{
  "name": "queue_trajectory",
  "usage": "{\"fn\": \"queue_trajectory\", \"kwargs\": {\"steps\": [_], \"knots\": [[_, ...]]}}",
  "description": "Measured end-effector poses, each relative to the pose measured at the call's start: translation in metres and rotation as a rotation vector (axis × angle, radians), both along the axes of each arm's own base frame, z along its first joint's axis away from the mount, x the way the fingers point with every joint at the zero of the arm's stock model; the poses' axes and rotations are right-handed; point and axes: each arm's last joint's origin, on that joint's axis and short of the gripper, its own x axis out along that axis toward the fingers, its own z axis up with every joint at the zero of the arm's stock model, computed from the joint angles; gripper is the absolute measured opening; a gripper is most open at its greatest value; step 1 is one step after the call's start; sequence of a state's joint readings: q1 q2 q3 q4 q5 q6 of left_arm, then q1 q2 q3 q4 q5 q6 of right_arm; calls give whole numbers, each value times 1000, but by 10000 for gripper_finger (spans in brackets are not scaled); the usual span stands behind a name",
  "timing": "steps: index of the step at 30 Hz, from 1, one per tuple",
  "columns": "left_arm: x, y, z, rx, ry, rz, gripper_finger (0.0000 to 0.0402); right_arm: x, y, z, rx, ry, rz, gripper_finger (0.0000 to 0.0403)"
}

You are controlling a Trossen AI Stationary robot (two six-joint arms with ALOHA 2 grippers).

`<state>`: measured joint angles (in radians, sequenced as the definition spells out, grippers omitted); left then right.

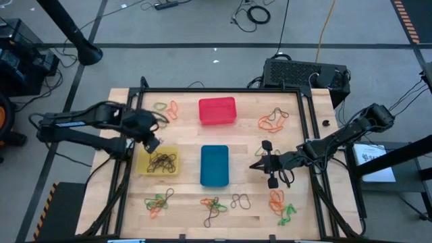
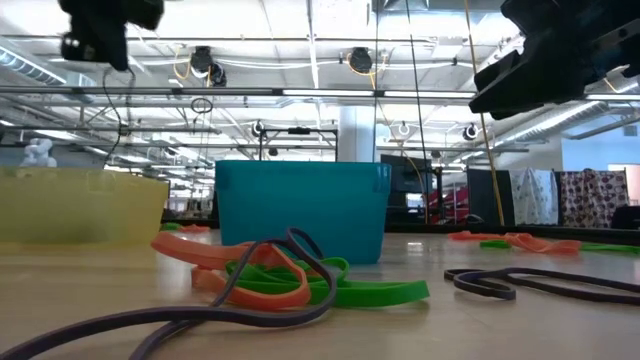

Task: Sort rubber bands into baskets
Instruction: Put the purple rubber band into the yellow bin

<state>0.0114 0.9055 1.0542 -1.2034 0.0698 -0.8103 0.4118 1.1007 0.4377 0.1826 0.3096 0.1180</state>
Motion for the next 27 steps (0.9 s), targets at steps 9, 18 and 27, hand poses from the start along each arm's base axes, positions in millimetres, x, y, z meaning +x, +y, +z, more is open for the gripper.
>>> {"fn": "queue_trajectory", "kwargs": {"steps": [9,18,27], "knots": [[-4,-35,-1,-60,2,-100,2,0,0,1,6,-10,-1,0],[-8,-44,-39,67,115,-116,2,2,1,4,19,-41,-1,0],[-14,-42,-93,118,264,-111,7,3,1,7,-14,-79,17,0]]}}
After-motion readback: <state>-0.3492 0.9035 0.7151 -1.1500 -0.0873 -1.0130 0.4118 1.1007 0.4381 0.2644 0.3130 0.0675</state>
